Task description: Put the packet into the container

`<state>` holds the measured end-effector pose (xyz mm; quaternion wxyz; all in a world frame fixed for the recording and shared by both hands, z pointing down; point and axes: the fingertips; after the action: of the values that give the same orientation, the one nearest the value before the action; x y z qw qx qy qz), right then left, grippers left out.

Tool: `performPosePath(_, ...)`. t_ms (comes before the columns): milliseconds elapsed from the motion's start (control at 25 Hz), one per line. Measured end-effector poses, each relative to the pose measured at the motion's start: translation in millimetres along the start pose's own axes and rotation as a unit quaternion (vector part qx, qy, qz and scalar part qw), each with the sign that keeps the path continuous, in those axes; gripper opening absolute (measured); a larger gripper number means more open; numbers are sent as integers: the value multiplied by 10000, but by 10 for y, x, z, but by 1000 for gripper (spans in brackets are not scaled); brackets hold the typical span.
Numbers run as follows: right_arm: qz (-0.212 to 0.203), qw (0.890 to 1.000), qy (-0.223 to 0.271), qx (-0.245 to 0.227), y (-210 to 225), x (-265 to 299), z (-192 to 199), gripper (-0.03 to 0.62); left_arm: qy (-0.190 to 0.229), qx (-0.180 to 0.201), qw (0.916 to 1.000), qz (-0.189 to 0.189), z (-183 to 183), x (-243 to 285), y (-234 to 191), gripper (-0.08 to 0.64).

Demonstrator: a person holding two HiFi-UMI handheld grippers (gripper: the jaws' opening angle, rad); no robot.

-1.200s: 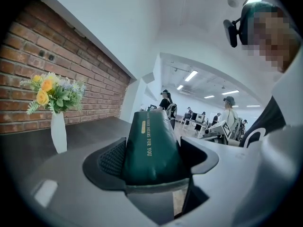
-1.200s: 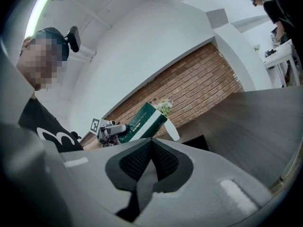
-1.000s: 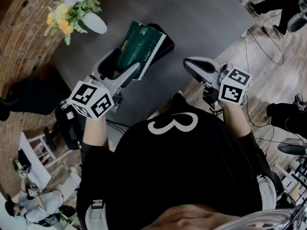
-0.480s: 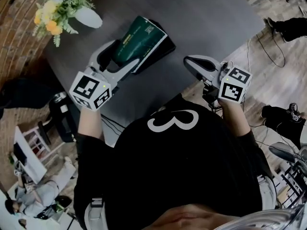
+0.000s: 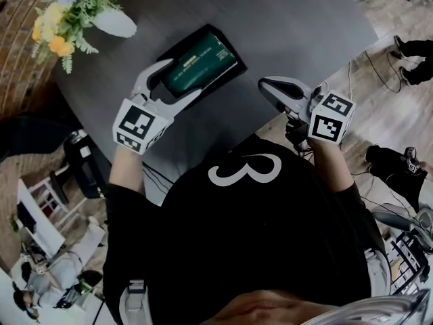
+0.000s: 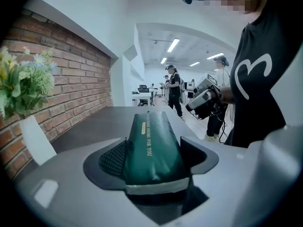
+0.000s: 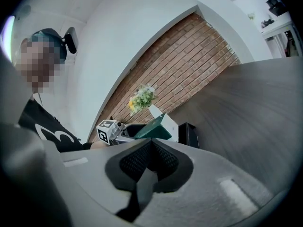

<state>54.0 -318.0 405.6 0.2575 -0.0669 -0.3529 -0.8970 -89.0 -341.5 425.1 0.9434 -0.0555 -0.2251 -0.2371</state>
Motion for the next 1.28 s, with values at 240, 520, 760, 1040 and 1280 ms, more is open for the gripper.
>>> performPosePath(240,38,9999,-102,83,82,64,32,2,-209,14,9996,188,168,126,-3,377)
performPosePath(520,120,9997,-126,157,182,62,47,2,-449,8,9985,307,330,305,1,377)
performPosePath(760,172,9995,-136,213,225,11,81,2,-668,145,9971,339,407,399,42,377)
performPosePath(1040,172,9994,-139,271,225,2,159,2,-846,264,9956,317,458,435,61,390)
performPosePath(1280,145,9995,-138,247,160,-54,189,2,-835,121,9960,285,418,457,80,397)
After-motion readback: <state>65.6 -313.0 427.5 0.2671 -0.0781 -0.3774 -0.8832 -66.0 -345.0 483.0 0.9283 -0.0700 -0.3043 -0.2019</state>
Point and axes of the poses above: the fingertips, and each gripper's own axes: x forward along the fingers, y to its right, z out of its underside, and after that the axes turned 7 degrees about z, right-handed
